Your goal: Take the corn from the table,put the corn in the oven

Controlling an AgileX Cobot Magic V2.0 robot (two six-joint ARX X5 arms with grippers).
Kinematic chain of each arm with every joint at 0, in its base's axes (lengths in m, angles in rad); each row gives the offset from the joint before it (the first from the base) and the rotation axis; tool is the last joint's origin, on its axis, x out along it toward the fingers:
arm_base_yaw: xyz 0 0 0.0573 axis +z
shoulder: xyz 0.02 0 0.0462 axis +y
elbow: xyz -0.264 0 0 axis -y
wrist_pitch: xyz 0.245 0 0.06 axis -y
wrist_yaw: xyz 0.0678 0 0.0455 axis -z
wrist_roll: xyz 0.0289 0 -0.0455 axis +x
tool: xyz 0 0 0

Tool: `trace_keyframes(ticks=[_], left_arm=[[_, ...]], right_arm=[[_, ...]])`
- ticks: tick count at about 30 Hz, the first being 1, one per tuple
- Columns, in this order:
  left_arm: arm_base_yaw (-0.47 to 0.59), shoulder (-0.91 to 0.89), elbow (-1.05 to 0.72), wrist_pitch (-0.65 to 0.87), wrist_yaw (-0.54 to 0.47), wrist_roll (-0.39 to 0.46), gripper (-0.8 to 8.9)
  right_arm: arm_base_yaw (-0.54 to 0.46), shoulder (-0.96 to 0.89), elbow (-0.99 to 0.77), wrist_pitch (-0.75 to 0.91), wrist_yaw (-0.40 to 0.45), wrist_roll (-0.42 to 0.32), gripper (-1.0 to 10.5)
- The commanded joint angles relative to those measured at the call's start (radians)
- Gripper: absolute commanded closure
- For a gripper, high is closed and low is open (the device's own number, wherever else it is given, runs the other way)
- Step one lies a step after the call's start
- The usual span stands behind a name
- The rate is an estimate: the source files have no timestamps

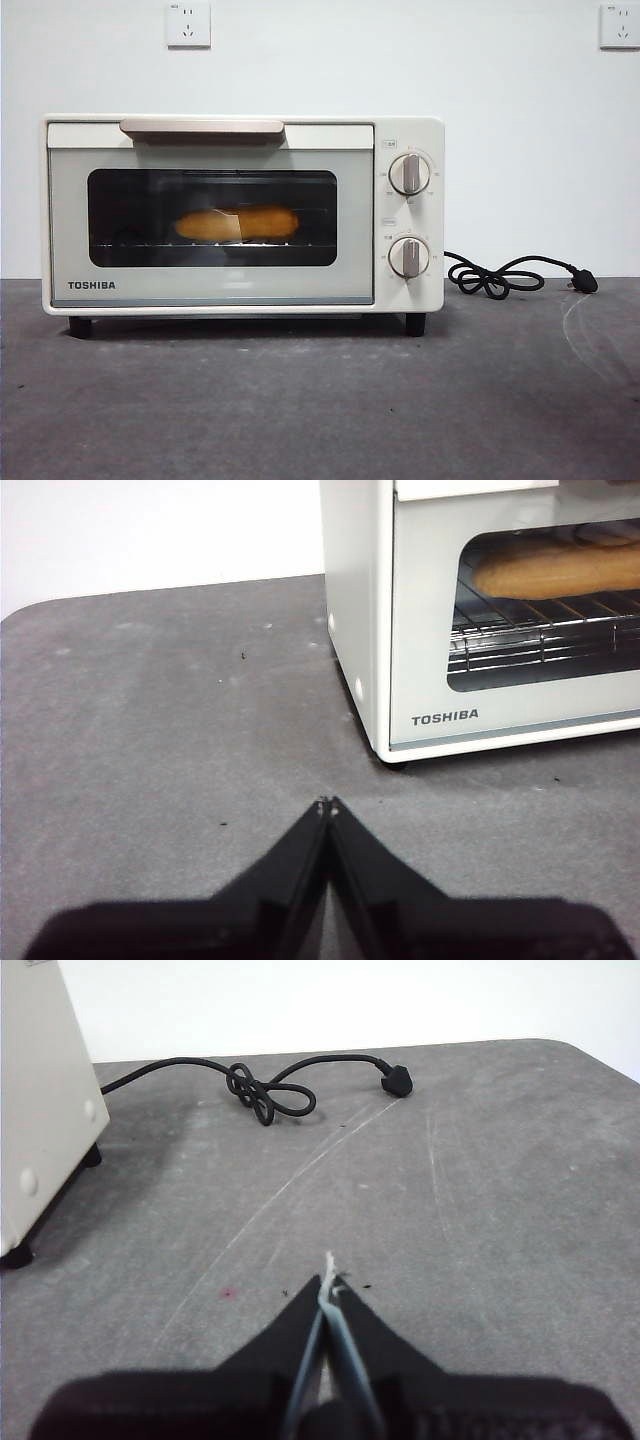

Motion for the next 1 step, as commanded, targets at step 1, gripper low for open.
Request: trace_keyframes(ticks=[1], left_arm=[[0.003,0.000,-0.007,0.008,0.000,-0.004,8.17]], right_arm=[[-0.001,-0.001,-0.009,0.007,0.001,0.011,9.5]])
